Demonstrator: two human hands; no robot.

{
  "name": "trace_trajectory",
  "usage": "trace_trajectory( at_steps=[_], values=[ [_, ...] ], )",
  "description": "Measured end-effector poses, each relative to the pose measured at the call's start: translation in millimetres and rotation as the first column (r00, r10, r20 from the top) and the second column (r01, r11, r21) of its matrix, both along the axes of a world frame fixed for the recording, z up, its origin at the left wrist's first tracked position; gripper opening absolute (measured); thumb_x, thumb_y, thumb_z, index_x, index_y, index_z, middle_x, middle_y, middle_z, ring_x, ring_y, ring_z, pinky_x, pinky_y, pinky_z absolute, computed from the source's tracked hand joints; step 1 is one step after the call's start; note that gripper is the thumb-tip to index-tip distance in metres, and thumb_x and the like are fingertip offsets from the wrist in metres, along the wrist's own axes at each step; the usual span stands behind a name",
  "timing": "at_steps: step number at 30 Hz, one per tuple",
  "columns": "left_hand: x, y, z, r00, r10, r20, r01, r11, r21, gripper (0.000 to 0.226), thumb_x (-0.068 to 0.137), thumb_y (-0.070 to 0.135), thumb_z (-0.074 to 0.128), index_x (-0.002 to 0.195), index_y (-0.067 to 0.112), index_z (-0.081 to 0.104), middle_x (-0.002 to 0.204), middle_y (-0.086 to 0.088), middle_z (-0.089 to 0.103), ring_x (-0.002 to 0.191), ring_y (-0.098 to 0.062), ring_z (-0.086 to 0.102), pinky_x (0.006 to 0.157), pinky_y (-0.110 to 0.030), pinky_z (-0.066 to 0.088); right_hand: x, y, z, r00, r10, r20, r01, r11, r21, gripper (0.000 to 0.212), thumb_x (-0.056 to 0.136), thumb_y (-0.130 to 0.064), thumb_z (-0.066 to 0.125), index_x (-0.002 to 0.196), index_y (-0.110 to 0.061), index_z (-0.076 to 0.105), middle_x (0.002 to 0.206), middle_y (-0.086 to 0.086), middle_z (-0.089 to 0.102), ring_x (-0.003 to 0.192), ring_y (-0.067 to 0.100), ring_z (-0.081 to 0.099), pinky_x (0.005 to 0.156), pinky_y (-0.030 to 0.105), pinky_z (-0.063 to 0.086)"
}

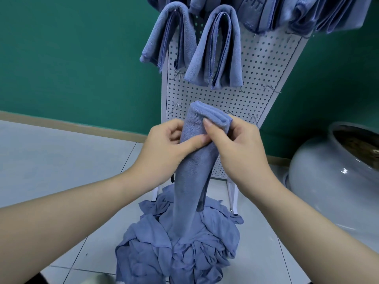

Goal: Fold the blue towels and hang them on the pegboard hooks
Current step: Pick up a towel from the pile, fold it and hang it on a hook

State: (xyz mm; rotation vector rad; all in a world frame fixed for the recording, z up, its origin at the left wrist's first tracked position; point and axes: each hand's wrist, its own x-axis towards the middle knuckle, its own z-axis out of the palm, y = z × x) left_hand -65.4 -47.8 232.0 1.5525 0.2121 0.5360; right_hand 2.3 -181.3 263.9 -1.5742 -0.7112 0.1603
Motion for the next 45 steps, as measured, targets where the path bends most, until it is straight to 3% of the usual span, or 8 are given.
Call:
trace_trajectory(
  at_steps=[9, 17, 21, 25, 29, 36, 39, 45],
  values=[
    [-0.1, -6.5, -9.4, 0.974, -0.128, -0.187, 0.132, 0.991, 0.008, 0.026, 0.078, 0.016, 0.085, 0.102, 0.008, 0.077, 0.098, 0.000, 0.081, 0.094, -0.014, 0.076, 0.084, -0.027, 0.061, 18.4, -2.8, 26.3, 0.970, 0.180, -0.166, -0.120, 0.941, 0.316, 0.018, 0.106, -0.011, 0.052, 0.116, -0.007, 0.067, 0.115, 0.010, 0.074, 0.115, 0.024, 0.069, 0.106, 0.043, 0.053],
    [-7.2, -5.2, -17.5, 0.860, -0.274, -0.430, 0.325, 0.944, 0.050, 0.022, 0.085, 0.009, 0.082, 0.105, 0.011, 0.075, 0.100, -0.001, 0.080, 0.097, -0.020, 0.076, 0.087, -0.031, 0.061, 53.8, -28.2, 49.9, 0.940, 0.129, -0.315, 0.038, 0.881, 0.472, 0.023, 0.107, -0.017, 0.052, 0.123, -0.004, 0.063, 0.126, 0.021, 0.070, 0.119, 0.031, 0.069, 0.103, 0.047, 0.055],
    [-9.2, -3.8, -14.6, 0.807, -0.330, -0.490, 0.431, 0.896, 0.106, 0.013, 0.089, 0.009, 0.078, 0.100, 0.014, 0.074, 0.095, 0.001, 0.080, 0.085, -0.009, 0.075, 0.074, -0.022, 0.058, 71.9, -46.2, 51.2, 0.951, -0.105, -0.292, 0.216, 0.900, 0.379, 0.024, 0.108, -0.025, 0.054, 0.125, -0.011, 0.062, 0.126, 0.014, 0.072, 0.113, 0.024, 0.073, 0.097, 0.044, 0.059],
    [-7.6, -1.6, -6.2, 0.724, -0.431, -0.539, 0.537, 0.842, 0.049, 0.007, 0.094, 0.009, 0.072, 0.098, 0.003, 0.072, 0.090, -0.013, 0.079, 0.075, -0.022, 0.076, 0.071, -0.030, 0.061, 80.3, -57.5, 47.7, 0.916, -0.218, -0.338, 0.332, 0.885, 0.328, 0.020, 0.108, -0.031, 0.053, 0.120, -0.020, 0.063, 0.121, 0.005, 0.075, 0.108, 0.021, 0.075, 0.094, 0.049, 0.060],
    [-9.2, 10.2, -6.9, 0.673, -0.371, -0.640, 0.607, 0.771, 0.191, 0.022, 0.089, 0.025, 0.080, 0.106, 0.013, 0.076, 0.105, -0.003, 0.079, 0.101, -0.025, 0.074, 0.086, -0.032, 0.059, 69.4, -54.6, 41.6, 0.901, -0.182, -0.394, 0.309, 0.907, 0.287, 0.020, 0.109, -0.034, 0.050, 0.121, -0.024, 0.062, 0.118, 0.001, 0.077, 0.103, 0.017, 0.076, 0.083, 0.041, 0.063],
    [2.7, 12.0, -8.8, 0.819, -0.424, -0.387, 0.483, 0.873, 0.066, 0.061, 0.074, 0.017, 0.091, 0.129, 0.022, 0.064, 0.126, 0.010, 0.073, 0.121, -0.008, 0.066, 0.102, -0.025, 0.052, 22.0, -23.2, 15.3, 0.880, -0.061, -0.471, 0.184, 0.958, 0.219, 0.019, 0.106, -0.032, 0.056, 0.114, -0.019, 0.068, 0.108, 0.005, 0.079, 0.098, 0.020, 0.077, 0.074, 0.040, 0.062],
    [7.2, 15.8, -8.8, 0.841, -0.413, -0.349, 0.435, 0.900, -0.017, 0.055, 0.070, 0.021, 0.085, 0.122, 0.012, 0.069, 0.122, -0.001, 0.076, 0.117, -0.018, 0.069, 0.101, -0.030, 0.054, 18.5, -17.6, 10.7, 0.858, -0.070, -0.508, 0.212, 0.951, 0.226, 0.021, 0.105, -0.034, 0.057, 0.116, -0.019, 0.068, 0.113, 0.007, 0.078, 0.106, 0.027, 0.074, 0.082, 0.043, 0.062],
    [2.7, 15.3, -9.3, 0.838, -0.424, -0.344, 0.415, 0.904, -0.102, 0.028, 0.075, 0.017, 0.079, 0.103, 0.018, 0.080, 0.110, -0.010, 0.078, 0.095, -0.019, 0.073, 0.081, -0.026, 0.058, 43.4, -23.8, 4.5, 0.777, -0.174, -0.605, 0.341, 0.924, 0.172, 0.016, 0.104, -0.028, 0.061, 0.114, -0.016, 0.067, 0.114, 0.007, 0.077, 0.090, 0.018, 0.075, 0.066, 0.029, 0.061]
  ],
)
